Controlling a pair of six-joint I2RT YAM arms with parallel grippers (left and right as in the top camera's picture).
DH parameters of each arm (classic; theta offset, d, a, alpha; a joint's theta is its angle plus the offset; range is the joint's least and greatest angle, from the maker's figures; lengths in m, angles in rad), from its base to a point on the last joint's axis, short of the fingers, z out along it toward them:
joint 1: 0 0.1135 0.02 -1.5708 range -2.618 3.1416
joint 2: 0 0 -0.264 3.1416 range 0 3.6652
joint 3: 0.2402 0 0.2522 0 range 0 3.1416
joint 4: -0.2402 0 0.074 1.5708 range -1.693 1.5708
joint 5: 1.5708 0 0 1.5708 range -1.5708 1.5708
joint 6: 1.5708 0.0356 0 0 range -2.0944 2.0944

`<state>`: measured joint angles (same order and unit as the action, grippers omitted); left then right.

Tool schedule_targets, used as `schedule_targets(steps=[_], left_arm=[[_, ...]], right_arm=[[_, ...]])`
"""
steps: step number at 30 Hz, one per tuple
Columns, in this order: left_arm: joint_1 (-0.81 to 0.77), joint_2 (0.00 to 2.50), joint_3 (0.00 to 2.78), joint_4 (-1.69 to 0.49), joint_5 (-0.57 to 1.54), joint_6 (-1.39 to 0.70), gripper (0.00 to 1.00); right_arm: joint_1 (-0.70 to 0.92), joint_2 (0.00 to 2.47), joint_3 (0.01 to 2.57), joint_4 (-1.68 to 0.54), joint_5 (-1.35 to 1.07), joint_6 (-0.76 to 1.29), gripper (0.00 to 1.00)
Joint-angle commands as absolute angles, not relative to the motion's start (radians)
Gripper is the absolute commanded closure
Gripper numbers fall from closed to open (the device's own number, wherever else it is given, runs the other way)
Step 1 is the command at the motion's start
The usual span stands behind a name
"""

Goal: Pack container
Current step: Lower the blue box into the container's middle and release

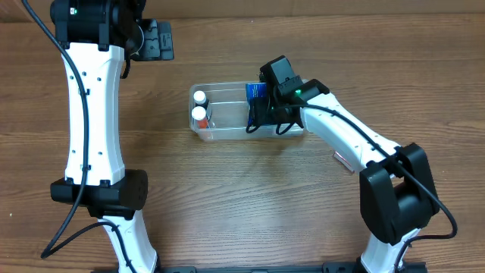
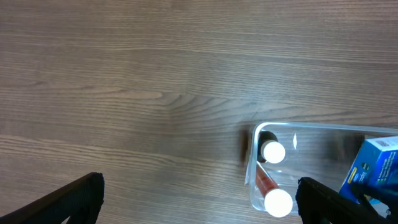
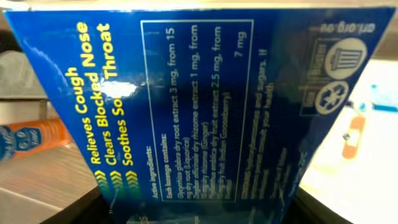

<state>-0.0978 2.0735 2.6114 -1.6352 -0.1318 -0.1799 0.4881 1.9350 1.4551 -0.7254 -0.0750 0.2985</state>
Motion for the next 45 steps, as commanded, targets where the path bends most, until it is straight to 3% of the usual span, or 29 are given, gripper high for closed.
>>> schedule_targets(steps=[1,15,28,38,40,45], left_arm=[[-0.099,2.074,2.624,-1.632,-0.13,-0.165,0.0],[-0.099,2.074,2.624,-1.623,-0.13,-0.165,0.0],[-0.099,2.074,2.624,-1.623,-0.13,-0.165,0.0],[-0.099,2.074,2.624,-1.623,-0.13,-0.165,0.0],[-0.099,2.074,2.624,-1.622,-0.13,-0.165,0.0],[-0.099,2.074,2.624,-1.623,-0.13,-0.165,0.0]], right_arm=[[0.493,1.943,1.473,-0.75,-0.081,0.297,0.34],[0.499,1.877,1.475,-0.746,-0.096,0.115,0.31],[0.501,1.877,1.516,-0.744,-0.115,0.339,0.31],[0.511,1.877,1.516,-0.748,-0.118,0.345,0.3],[0.511,1.877,1.516,-0.751,-0.118,0.345,0.26],[0.511,1.877,1.516,-0.756,-0.118,0.344,0.0]])
